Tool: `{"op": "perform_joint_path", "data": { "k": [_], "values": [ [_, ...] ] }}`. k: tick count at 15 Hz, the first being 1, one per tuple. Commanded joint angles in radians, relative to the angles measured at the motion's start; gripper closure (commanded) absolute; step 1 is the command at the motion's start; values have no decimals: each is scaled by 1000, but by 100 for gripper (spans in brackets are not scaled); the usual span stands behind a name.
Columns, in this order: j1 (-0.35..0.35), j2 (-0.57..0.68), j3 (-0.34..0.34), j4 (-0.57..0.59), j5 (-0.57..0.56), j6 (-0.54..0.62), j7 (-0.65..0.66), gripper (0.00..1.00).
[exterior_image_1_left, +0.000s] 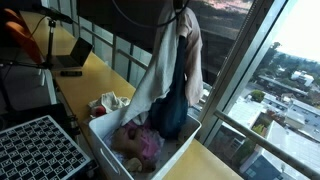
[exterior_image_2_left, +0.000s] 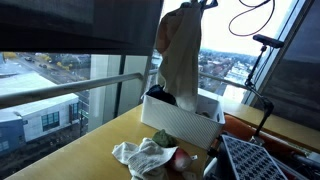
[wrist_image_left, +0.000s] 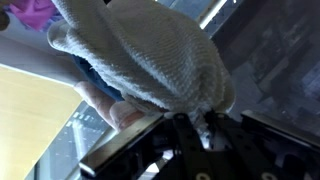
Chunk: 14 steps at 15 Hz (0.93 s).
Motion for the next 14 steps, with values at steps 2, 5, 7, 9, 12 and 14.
{"op": "perform_joint_path", "data": {
  "k": [2,5,7,9,12,14],
  "values": [
    [36,-116,70,87,-14,-72,18,96],
    [65,-153,141,171,-36,-131,58,96],
    [85,-155,193,250,-58,-180,97,96],
    [104,-139,247,348,-90,-237,142,96],
    [142,-91,345,494,-169,-310,232,96],
    [167,-55,399,595,-221,-361,279,96]
  ]
}}
